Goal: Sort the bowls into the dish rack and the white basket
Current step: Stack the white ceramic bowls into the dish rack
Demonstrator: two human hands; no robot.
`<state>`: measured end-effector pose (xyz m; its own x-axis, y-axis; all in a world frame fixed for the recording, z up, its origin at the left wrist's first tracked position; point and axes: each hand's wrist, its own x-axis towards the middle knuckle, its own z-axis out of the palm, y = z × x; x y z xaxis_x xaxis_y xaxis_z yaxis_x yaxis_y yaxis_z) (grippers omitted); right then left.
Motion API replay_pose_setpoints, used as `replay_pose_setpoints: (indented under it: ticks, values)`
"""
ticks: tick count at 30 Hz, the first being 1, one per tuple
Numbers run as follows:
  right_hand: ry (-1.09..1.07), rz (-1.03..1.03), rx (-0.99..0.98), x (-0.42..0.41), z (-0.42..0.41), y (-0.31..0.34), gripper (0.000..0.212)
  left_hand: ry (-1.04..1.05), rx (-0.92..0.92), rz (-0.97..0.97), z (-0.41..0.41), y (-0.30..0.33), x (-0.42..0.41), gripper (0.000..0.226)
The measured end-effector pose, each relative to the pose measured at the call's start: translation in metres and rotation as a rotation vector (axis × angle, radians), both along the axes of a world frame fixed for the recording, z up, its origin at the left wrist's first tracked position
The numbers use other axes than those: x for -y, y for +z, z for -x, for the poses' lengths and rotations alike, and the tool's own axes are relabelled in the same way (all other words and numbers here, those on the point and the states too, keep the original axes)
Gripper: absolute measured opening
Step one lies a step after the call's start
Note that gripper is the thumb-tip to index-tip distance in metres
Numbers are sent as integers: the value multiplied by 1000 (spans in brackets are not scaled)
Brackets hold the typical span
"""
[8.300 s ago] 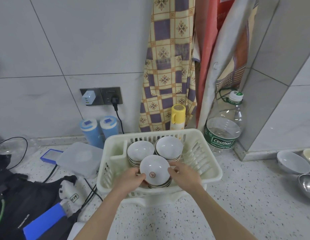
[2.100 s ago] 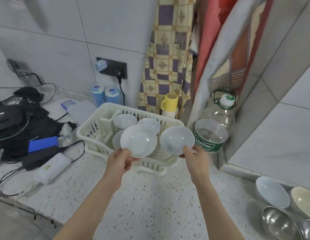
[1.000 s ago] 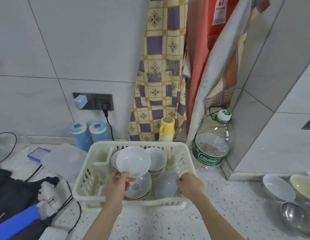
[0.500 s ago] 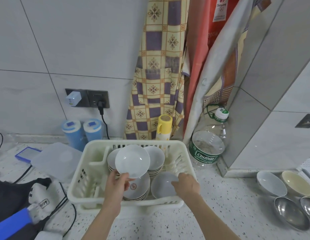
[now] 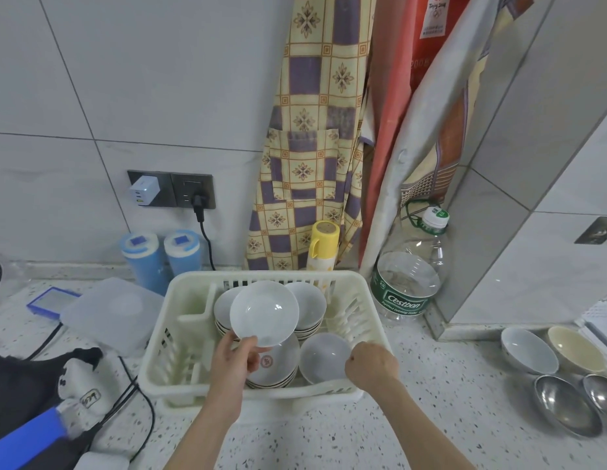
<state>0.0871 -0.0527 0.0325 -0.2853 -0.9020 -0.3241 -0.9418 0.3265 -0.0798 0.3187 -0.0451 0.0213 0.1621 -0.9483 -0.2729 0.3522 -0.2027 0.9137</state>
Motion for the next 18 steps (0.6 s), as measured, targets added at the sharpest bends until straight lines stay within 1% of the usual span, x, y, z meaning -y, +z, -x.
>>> replay_pose_setpoints:
  ticks: [4,7,9,14,18]
  values:
    - [8,-22,-3,-1,2,1,18,-22,-3,2,-1,-1,0,14]
    - [-12,-59,20,0,2,1,25,-39,7,-4,-1,-2,0,14]
    - [-19,-82,31,0,1,1,26,-48,5,-10,-3,-2,1,15]
    - [20,-162,0,-1,0,2,31,-55,14,-15,-3,-1,0,21]
    - [43,-146,-42,-2,-2,-1,31,-65,43,-19,-1,1,-1,24]
